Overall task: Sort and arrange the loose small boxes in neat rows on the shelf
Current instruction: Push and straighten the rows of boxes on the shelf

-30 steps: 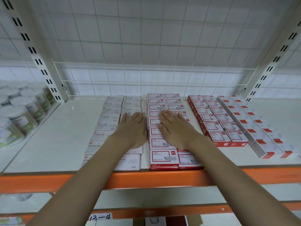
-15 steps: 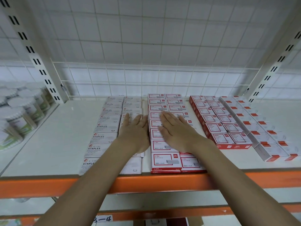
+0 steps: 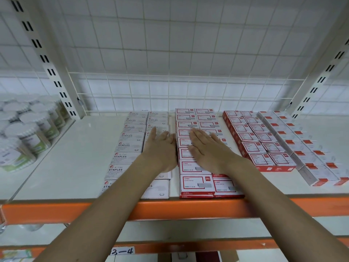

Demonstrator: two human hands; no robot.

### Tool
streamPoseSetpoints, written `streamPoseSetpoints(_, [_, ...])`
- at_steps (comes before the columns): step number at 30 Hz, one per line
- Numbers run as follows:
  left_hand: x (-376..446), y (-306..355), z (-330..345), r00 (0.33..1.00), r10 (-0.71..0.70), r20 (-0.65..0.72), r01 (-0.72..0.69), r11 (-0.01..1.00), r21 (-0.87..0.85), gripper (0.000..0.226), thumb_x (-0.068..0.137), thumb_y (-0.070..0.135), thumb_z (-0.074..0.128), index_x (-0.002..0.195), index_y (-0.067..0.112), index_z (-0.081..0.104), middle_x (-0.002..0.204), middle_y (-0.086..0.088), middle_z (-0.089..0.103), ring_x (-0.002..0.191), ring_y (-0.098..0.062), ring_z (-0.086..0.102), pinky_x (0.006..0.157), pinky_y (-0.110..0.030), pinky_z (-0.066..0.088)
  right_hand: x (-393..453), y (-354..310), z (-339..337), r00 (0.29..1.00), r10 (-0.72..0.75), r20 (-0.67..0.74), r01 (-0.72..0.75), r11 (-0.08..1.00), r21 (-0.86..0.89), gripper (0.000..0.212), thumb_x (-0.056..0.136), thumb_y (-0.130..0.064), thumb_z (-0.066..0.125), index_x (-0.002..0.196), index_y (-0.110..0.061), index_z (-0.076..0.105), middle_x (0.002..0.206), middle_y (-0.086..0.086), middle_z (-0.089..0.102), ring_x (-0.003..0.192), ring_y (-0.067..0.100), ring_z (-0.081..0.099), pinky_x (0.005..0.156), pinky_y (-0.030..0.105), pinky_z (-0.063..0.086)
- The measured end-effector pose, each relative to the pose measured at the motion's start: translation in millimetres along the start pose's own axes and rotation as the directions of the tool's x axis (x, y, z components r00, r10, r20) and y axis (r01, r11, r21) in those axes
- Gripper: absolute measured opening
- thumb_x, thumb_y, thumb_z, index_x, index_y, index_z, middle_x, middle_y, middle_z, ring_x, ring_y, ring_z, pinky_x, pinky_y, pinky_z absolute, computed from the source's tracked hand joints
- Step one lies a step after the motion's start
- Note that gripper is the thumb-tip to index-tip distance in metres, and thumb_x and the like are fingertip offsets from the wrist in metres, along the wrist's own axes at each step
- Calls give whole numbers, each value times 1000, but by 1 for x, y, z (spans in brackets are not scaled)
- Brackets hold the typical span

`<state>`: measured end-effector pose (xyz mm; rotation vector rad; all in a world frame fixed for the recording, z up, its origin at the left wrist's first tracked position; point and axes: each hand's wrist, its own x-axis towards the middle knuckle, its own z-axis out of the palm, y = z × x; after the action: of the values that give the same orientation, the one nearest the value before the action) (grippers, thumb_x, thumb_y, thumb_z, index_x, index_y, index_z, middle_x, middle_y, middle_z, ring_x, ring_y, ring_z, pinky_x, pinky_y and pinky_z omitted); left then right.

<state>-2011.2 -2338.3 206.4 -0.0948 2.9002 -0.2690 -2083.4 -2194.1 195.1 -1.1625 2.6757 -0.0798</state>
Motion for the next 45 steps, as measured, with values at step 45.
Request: streamPoseSetpoints(45, [18,33,11,962,-248,-118,31,525,-850,49,99,17,30,145,7,19,143,-14,39,128,-29,41,105,-38,37,-6,38,-9,996,41,-84,-34,996,83,54,100,-39,11,148,-21,-7,156,-6,-13,141,6,-15,116,33,-10])
